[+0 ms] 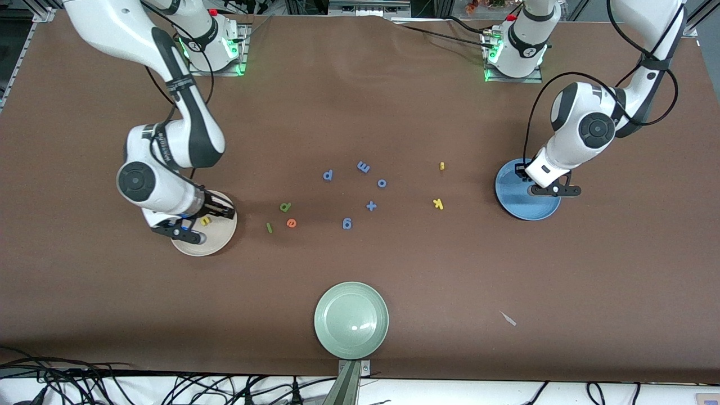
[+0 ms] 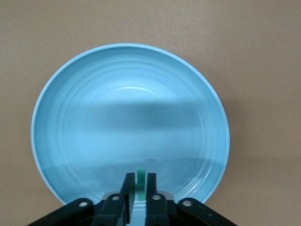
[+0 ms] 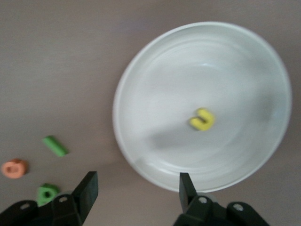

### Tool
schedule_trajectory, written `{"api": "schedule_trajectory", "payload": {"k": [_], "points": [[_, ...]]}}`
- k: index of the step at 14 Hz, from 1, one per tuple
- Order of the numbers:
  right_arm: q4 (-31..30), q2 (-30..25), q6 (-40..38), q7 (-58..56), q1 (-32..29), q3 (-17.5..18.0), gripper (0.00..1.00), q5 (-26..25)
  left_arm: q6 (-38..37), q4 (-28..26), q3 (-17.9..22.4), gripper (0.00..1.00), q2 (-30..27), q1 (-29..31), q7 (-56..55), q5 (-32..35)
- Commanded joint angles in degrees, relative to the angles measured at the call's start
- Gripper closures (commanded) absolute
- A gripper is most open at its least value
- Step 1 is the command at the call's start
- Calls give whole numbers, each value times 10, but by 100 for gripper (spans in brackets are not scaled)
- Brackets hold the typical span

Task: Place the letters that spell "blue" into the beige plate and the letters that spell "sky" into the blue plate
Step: 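Place the teal letter on the blue plate while the right gripper places u, then grasp a yellow letter with the left gripper while the right gripper grasps green l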

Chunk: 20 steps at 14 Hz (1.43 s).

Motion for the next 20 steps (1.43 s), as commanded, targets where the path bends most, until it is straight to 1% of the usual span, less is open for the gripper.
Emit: {"api": "schedule_trajectory", "payload": {"k": [1,2,3,4,5,9,11,12,14,16,18,20], "points": [[74,56,-4,83,39,7,22,11,-5,18,-4,62,5,3,-4,20],[85,70,-2,106,55,7,22,10,-5,21,-7,59,7,2,-7,19],[85,79,8,113,69,7,22,8,-5,25,-9,56,6,-1,-32,14],[77,86,26,112,73,7,22,6,-5,25,-19,56,5,-10,-78,13],[72,93,34,109,74,7,22,4,0,25,-39,56,9,-25,-122,18],[71,103,45,100,74,7,22,-1,1,21,-68,56,16,-76,-236,19],[71,114,60,90,75,7,22,0,1,20,-90,56,23,-101,-269,19],[69,116,66,90,74,7,22,0,8,20,-90,56,30,-115,-273,19],[65,118,70,87,73,6,24,-1,60,13,-91,56,50,-148,-301,20],[65,119,71,65,70,4,24,-1,81,15,-93,56,59,-152,-309,20],[65,130,92,62,67,4,24,-1,88,15,-93,56,67,-160,-315,20],[63,133,98,62,68,4,30,-1,112,13,-92,57,82,-169,-323,20]]}}
